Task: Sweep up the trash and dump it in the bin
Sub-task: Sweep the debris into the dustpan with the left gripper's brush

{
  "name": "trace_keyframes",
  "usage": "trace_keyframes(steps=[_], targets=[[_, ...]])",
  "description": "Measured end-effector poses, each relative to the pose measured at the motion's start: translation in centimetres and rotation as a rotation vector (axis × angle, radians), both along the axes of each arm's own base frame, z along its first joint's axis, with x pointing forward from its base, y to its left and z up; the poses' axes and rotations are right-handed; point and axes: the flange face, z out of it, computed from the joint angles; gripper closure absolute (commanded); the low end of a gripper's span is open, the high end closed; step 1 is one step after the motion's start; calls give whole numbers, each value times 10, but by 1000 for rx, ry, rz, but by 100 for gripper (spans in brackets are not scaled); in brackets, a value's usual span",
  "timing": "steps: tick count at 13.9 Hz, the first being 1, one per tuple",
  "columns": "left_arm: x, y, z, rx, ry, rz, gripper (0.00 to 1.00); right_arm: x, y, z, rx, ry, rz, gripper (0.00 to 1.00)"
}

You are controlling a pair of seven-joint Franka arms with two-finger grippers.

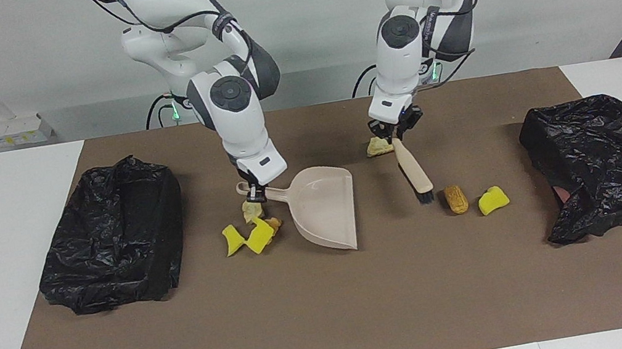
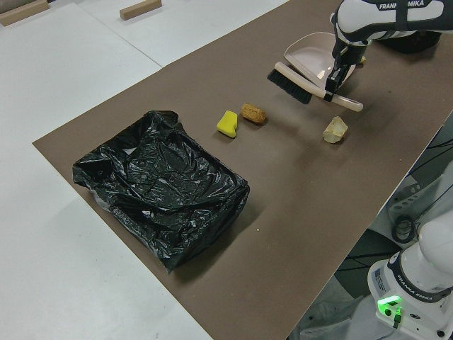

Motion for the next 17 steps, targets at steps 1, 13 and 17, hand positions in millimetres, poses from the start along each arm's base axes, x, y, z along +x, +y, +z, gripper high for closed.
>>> trace_keyframes(steps=[1, 13, 17], targets=[[11, 21, -3, 9, 3, -17, 100, -3, 11, -8, 7, 2, -17, 100], [65, 227, -41, -15, -4, -115, 100, -17, 35, -32, 10, 36, 39, 100], [51, 169, -57, -74, 32, -174, 100, -18, 33, -38, 3, 46, 39, 100]])
